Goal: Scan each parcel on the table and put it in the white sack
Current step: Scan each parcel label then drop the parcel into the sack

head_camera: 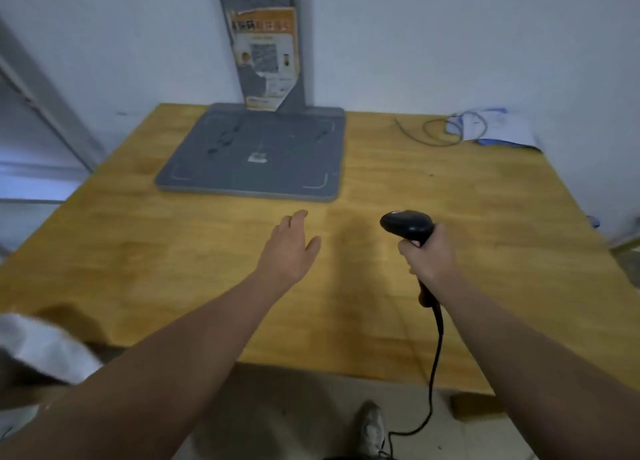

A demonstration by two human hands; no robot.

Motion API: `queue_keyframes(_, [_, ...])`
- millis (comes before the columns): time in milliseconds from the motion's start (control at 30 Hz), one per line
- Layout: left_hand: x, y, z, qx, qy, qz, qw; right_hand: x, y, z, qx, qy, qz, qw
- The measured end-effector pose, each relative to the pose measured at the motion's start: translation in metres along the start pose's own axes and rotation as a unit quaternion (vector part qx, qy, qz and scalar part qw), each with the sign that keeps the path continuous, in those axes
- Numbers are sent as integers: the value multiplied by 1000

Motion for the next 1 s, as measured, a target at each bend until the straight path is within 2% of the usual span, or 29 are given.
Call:
queue_keyframes(133, [-39, 33, -44, 10, 7, 7, 1000, -5, -26, -60, 30, 1, -26, 999])
queue_keyframes(267, [-56, 58, -79, 35, 1, -13, 999, -27, -24, -113, 55, 75, 6, 996])
queue_keyframes(467, [-49, 81, -117, 60, -16, -29, 998, -39, 15, -143, 57, 135, -42, 988])
queue_keyframes(533, [-41, 87, -124, 62, -31, -29, 997, -42, 36, -152, 68, 140, -19, 988])
queue_keyframes(633, [-29, 96, -133, 69, -50, -33, 996, -52, 59, -164, 42, 148, -13, 988])
queue_keyframes(700, [-21, 101, -135, 76, -58, -40, 995, -62, 64, -165, 36, 154, 33, 987])
queue_keyframes(833, [-9, 109, -133, 84, -64, -48, 993, -69, 57, -157, 11, 77, 267, 961])
queue_keyframes(900, [-5, 110, -130, 84, -62, -45, 993, -67, 56, -154, 0, 51, 288, 956])
queue_keyframes(1000, [-4, 107, -128, 79, -62, -41, 994, -67, 54, -153, -15, 65, 280, 958])
Point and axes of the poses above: each hand's wrist, its own z-axis away from the middle knuckle, its own y-axis out of the palm, x = y × z, the point moved 8 cm from there along -z, towards the middle knuckle, and after that the axes turned 7 degrees about -x, right-handed, at the moved point
